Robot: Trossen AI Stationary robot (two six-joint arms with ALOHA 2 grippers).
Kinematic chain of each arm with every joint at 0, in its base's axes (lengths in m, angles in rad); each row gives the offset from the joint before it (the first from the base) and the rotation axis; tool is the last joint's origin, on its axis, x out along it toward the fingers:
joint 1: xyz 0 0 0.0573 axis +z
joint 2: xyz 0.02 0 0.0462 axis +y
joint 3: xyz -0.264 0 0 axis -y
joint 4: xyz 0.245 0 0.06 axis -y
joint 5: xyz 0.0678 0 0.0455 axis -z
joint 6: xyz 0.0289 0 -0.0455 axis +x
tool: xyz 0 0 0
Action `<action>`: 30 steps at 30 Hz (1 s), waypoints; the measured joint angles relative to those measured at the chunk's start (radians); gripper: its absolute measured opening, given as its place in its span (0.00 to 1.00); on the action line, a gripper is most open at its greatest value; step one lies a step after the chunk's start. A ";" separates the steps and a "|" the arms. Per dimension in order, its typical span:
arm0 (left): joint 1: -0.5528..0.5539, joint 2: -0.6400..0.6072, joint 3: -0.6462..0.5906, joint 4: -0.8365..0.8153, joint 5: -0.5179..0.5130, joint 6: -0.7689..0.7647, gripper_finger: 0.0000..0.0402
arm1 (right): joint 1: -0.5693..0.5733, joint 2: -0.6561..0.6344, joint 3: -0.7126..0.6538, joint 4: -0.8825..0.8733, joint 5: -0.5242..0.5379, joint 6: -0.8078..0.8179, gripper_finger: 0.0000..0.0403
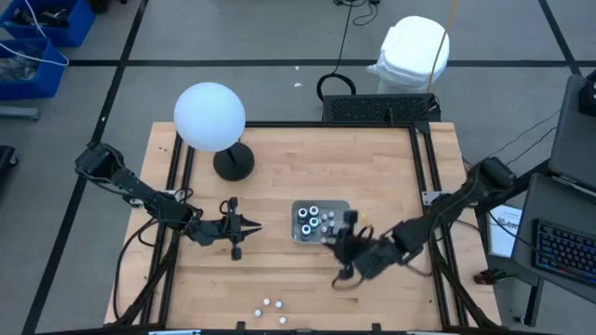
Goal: Pick & Place food coloring
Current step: Put the small dark blue food coloring bottle into the gray bin
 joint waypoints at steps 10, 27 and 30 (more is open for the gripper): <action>0.000 0.000 0.000 -0.001 0.000 0.002 0.12 | -0.189 -0.135 -0.364 0.280 -0.119 0.121 0.13; 0.000 0.000 0.000 -0.013 0.000 -0.002 0.12 | -0.302 -0.099 -0.362 0.241 -0.237 0.170 0.13; 0.000 0.000 0.000 -0.014 0.000 -0.003 0.12 | -0.302 -0.111 -0.362 0.226 -0.233 0.182 0.13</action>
